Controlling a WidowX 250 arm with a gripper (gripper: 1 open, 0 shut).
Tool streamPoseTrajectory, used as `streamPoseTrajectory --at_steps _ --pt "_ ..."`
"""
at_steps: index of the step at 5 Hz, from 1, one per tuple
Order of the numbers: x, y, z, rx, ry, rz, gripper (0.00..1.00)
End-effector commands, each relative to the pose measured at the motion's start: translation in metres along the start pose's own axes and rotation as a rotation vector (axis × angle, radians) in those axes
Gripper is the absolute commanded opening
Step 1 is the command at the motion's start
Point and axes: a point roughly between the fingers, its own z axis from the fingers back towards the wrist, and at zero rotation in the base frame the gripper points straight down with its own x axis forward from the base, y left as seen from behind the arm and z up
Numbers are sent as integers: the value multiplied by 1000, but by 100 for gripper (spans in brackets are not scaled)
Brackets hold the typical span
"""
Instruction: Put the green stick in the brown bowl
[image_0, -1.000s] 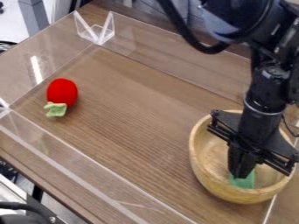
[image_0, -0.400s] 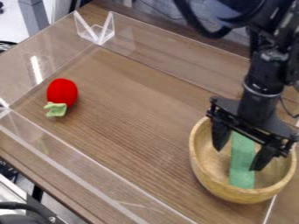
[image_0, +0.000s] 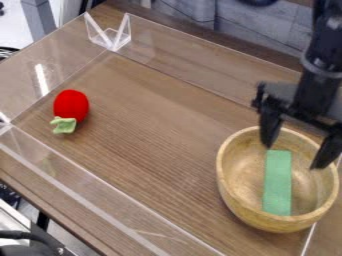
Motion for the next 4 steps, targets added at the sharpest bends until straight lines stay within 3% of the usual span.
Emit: streamPoseTrajectory --at_steps 1,2,3,4 --pt "25 3 26 -50 -101 -16 100" --pt "41 14 20 -55 -126 -27 100" --pt "39 8 8 -50 -130 8 0" --pt "34 -2 -8 -44 -123 28 0"
